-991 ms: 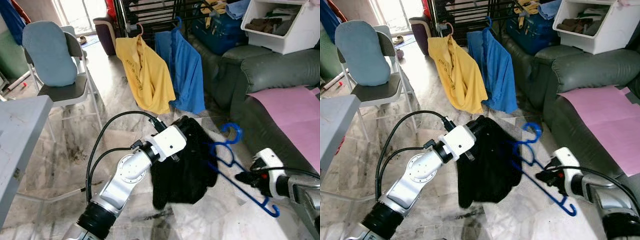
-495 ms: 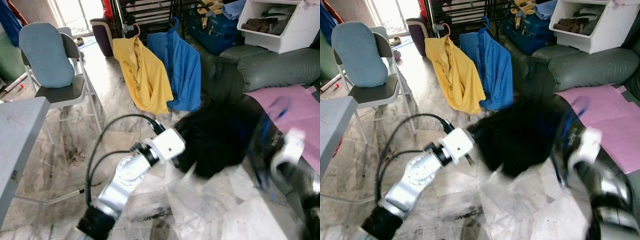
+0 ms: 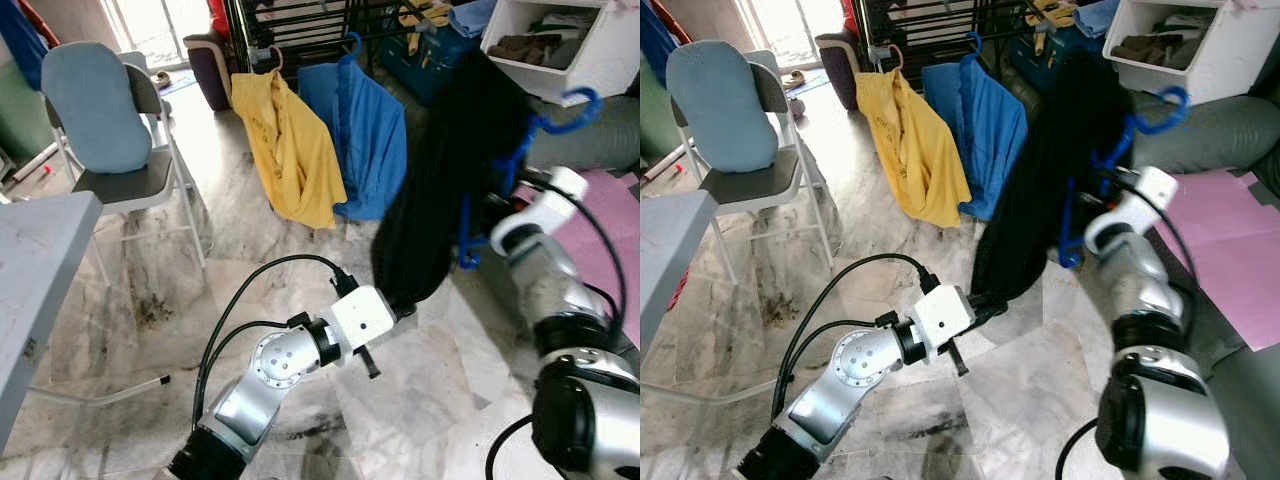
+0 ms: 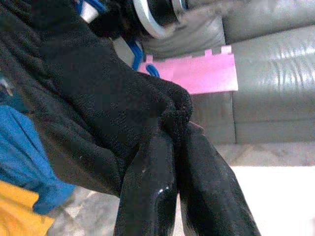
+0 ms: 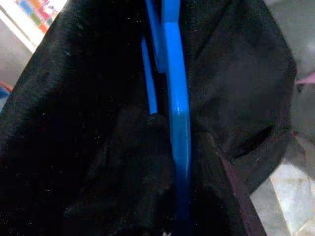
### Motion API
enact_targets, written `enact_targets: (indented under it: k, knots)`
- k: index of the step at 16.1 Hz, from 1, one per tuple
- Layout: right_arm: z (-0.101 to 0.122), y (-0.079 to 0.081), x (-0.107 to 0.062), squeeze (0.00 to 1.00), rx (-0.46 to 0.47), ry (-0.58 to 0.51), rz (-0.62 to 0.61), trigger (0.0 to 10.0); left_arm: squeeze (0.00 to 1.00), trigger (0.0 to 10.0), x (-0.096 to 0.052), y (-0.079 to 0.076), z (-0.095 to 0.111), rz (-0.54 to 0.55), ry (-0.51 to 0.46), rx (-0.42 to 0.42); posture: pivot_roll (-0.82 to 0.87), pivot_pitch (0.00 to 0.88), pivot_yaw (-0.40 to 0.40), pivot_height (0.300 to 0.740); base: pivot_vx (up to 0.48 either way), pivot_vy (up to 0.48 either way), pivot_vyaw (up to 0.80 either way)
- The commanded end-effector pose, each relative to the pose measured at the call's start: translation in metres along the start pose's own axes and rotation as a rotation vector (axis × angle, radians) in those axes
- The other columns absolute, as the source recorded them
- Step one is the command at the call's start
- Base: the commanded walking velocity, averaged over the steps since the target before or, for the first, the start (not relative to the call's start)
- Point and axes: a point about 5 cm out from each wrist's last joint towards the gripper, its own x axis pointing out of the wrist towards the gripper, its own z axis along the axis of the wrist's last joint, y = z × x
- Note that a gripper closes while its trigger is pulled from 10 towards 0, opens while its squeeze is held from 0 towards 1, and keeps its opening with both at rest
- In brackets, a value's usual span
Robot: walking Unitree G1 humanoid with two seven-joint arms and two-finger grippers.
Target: Hang hanger
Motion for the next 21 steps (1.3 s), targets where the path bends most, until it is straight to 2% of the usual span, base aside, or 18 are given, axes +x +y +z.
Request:
enact_targets:
  k: [1, 2, 4, 5, 6, 7, 9, 11, 14, 16, 17, 18, 19, 20, 21]
  knots:
    - [0.009, 0.026, 0.008, 0.0, -0.137, -0.013, 0.112, 10.0, 0.0, 10.0, 0.002, 0.0, -0.003, -0.013, 0.03, 0.03, -0.14, 0.0, 0.022, 0.74, 0.0, 0.0, 0.0]
    - [-0.004, 0.04, 0.008, 0.0, -0.155, 0.033, 0.197, 10.0, 0.0, 10.0, 0.003, 0.003, 0.0, 0.013, 0.021, 0.045, -0.14, 0.0, 0.018, 0.74, 0.0, 0.0, 0.0]
    - [-0.012, 0.041, 0.006, 0.0, -0.101, 0.07, 0.233, 10.0, 0.0, 10.0, 0.002, 0.001, -0.001, 0.002, 0.022, 0.014, -0.14, 0.0, 0.018, 0.74, 0.0, 0.0, 0.0]
    - [-0.016, 0.042, 0.004, 0.0, -0.125, 0.084, 0.262, 10.0, 0.15, 10.0, 0.001, -0.001, -0.002, -0.014, 0.024, -0.006, -0.14, 0.0, 0.018, 0.74, 0.0, 0.0, 0.0]
    - [-0.016, 0.041, 0.004, 0.0, -0.147, 0.078, 0.264, 10.0, 0.15, 10.0, 0.001, -0.003, -0.002, -0.019, 0.023, -0.015, -0.14, 0.0, 0.018, 0.74, 0.0, 0.0, 0.0]
    - [-0.011, 0.038, 0.003, 0.0, -0.17, 0.017, 0.248, 10.0, 1.0, 10.0, 0.001, -0.004, -0.005, -0.017, 0.022, -0.072, -0.13, 0.0, 0.021, 0.74, 0.0, 0.0, 0.0]
    - [-0.002, 0.038, 0.0, 0.0, -0.172, -0.086, 0.257, 10.0, 1.0, 10.0, 0.001, -0.005, -0.012, -0.005, 0.027, -0.165, -0.14, 0.0, 0.025, 0.74, 0.0, 0.0, 0.0]
    - [-0.008, 0.039, -0.004, 0.0, -0.208, -0.089, 0.297, 10.0, 1.0, 10.0, 0.001, 0.0, -0.017, 0.107, 0.015, -0.296, -0.14, 0.0, 0.029, 0.74, 0.0, 0.0, 0.0]
    - [-0.016, 0.036, -0.012, 0.0, -0.262, -0.075, 0.348, 10.0, 1.0, 10.0, -0.004, 0.006, -0.015, 0.155, -0.001, -0.332, -0.14, 0.0, 0.026, 0.74, 0.0, 0.0, 0.0]
    - [-0.022, 0.031, -0.019, 0.0, -0.325, -0.051, 0.395, 10.0, 1.0, 10.0, -0.012, 0.012, -0.011, 0.167, -0.023, -0.31, -0.13, 0.0, 0.022, 0.74, 0.0, 0.0, 0.0]
    - [-0.028, 0.025, -0.029, 0.0, -0.401, -0.013, 0.462, 10.0, 1.0, 10.0, -0.024, 0.022, -0.008, 0.169, -0.031, -0.188, -0.13, 0.0, 0.019, 0.74, 0.0, 0.0, 0.0]
    - [-0.034, 0.016, -0.043, 0.0, -0.46, 0.044, 0.546, 10.0, 1.0, 10.0, -0.038, 0.031, -0.005, 0.126, -0.012, 0.015, -0.12, 0.0, 0.016, 0.74, 0.0, 0.0, 0.0]
    - [-0.035, 0.013, -0.046, 0.0, -0.469, 0.057, 0.566, 10.0, 1.0, 10.0, -0.04, 0.032, -0.004, 0.103, -0.004, 0.085, -0.12, 0.0, 0.016, 0.74, 0.0, 0.0, 0.0]
    - [-0.035, 0.008, -0.052, 0.0, -0.485, 0.062, 0.58, 10.0, 1.0, 10.0, -0.043, 0.029, -0.004, 0.038, 0.006, 0.207, -0.11, 0.0, 0.012, 0.74, 0.0, 0.0, 0.0]
    - [-0.035, 0.003, -0.058, 0.0, -0.48, 0.071, 0.596, 10.0, 1.0, 10.0, -0.045, 0.025, -0.005, -0.005, 0.008, 0.224, -0.11, 0.0, 0.01, 0.74, 0.0, 0.0, 0.0]
